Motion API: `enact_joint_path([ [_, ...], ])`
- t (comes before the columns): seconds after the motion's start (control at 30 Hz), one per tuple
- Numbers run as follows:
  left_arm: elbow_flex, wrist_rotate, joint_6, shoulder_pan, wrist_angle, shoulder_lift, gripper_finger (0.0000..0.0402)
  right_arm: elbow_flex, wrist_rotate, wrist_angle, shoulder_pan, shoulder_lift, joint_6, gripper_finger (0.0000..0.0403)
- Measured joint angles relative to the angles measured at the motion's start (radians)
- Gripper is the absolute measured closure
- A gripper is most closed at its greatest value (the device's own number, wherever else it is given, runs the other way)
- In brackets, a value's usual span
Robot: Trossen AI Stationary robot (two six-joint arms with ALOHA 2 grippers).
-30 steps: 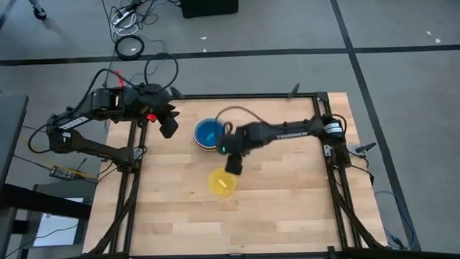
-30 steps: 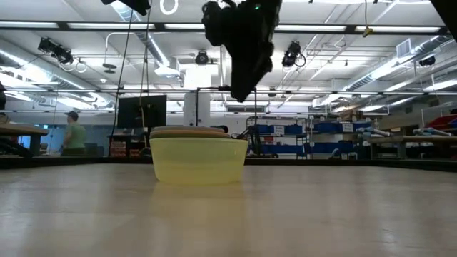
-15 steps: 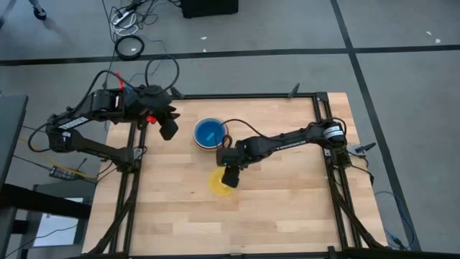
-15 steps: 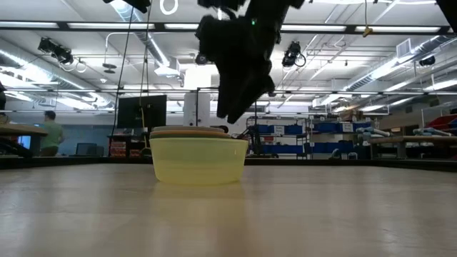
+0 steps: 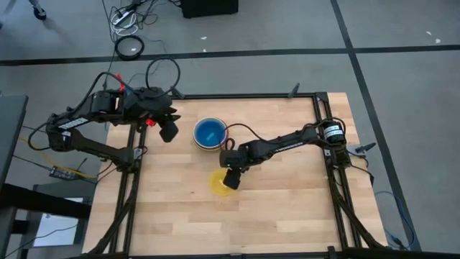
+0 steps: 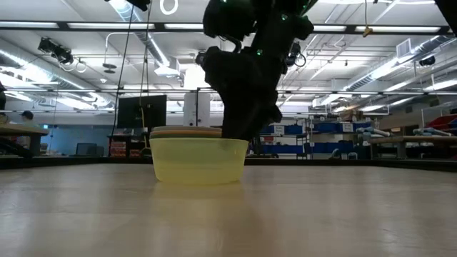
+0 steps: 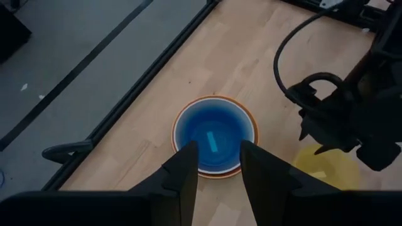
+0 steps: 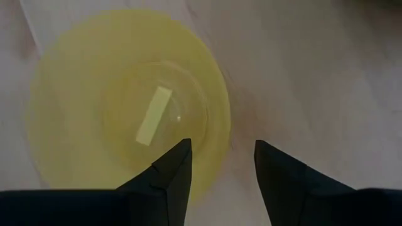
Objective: Nest bowls inside each other
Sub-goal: Stack the yellow bowl on top of the blue bowl
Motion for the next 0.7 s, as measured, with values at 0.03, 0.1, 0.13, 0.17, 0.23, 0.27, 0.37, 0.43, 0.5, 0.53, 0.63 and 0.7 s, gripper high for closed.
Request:
enact_joint_path([
  [0.03,0.000,-0.008,0.000,0.000,0.000,0.000,0.0275,-0.012,-0.002,0.019,0.001,0.000,0.005,0.0244],
  [0.1,0.000,-0.014,-0.002,0.000,0.000,0.000,0.0275,-0.040,-0.002,0.064,0.002,0.000,0.014,0.0245],
  [0.13,0.000,-0.014,-0.004,0.000,0.000,0.000,0.0275,-0.056,-0.002,0.081,0.002,0.000,0.020,0.0245],
  [0.17,0.000,-0.014,-0.006,0.000,0.000,0.000,0.0275,-0.069,-0.005,0.100,0.002,0.000,0.026,0.0245],
  [0.23,0.000,-0.017,-0.007,0.000,0.000,0.000,0.0275,-0.084,-0.011,0.138,0.002,0.000,0.030,0.0246],
  [0.27,0.000,-0.023,-0.007,0.000,0.000,0.000,0.0275,-0.089,-0.011,0.151,0.002,0.000,0.030,0.0248],
  [0.37,0.000,-0.041,-0.007,0.000,0.000,0.000,0.0275,-0.095,-0.013,0.153,0.002,0.000,0.023,0.0272],
  [0.43,0.000,-0.049,0.001,0.000,-0.001,0.000,0.0275,-0.093,-0.030,0.156,-0.004,0.000,0.009,0.0304],
  [0.5,0.000,-0.052,0.004,0.000,-0.001,0.000,0.0275,-0.093,-0.059,0.156,-0.010,0.000,-0.001,0.0344],
  [0.53,0.000,-0.052,0.004,0.000,-0.001,0.000,0.0275,-0.093,-0.071,0.157,-0.014,0.000,-0.007,0.0365],
  [0.63,0.000,-0.052,0.006,0.000,-0.001,0.000,0.0275,-0.093,-0.074,0.159,-0.020,0.000,-0.021,0.0394],
  [0.7,0.000,-0.052,0.006,0.000,-0.001,0.000,0.0275,-0.093,-0.073,0.160,-0.026,0.000,-0.021,0.0394],
])
